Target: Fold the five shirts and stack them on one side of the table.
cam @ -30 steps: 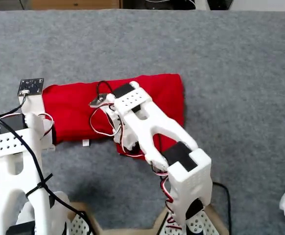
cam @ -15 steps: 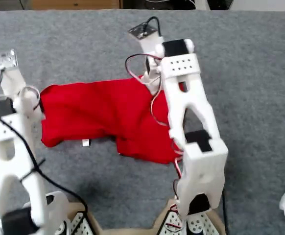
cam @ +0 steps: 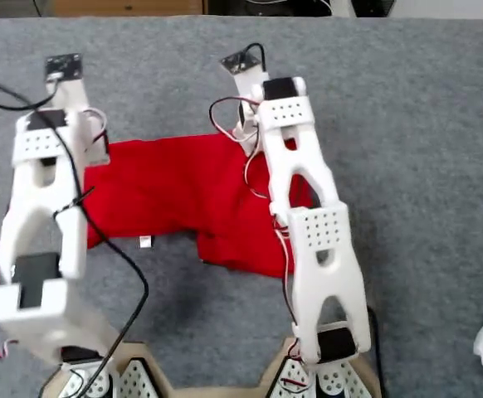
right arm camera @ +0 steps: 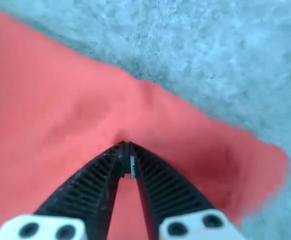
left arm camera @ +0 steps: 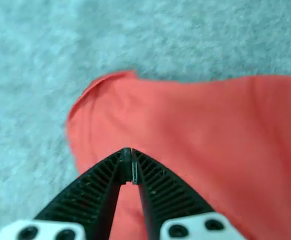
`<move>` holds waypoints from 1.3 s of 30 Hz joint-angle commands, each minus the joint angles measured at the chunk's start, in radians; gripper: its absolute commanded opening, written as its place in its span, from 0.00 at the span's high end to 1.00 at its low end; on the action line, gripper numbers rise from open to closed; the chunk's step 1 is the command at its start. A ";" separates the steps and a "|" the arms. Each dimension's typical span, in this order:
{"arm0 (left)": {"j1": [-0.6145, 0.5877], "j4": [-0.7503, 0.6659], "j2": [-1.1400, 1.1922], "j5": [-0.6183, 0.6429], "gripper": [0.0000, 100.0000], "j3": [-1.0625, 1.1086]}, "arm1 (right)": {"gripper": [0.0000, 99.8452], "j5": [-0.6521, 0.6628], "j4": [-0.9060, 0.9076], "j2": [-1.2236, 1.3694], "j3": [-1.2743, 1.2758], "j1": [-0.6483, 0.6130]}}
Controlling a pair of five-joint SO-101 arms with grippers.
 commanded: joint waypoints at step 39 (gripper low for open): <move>-0.376 0.216 1.017 -0.186 0.98 -1.384 | 0.99 0.014 0.106 0.271 -0.427 0.168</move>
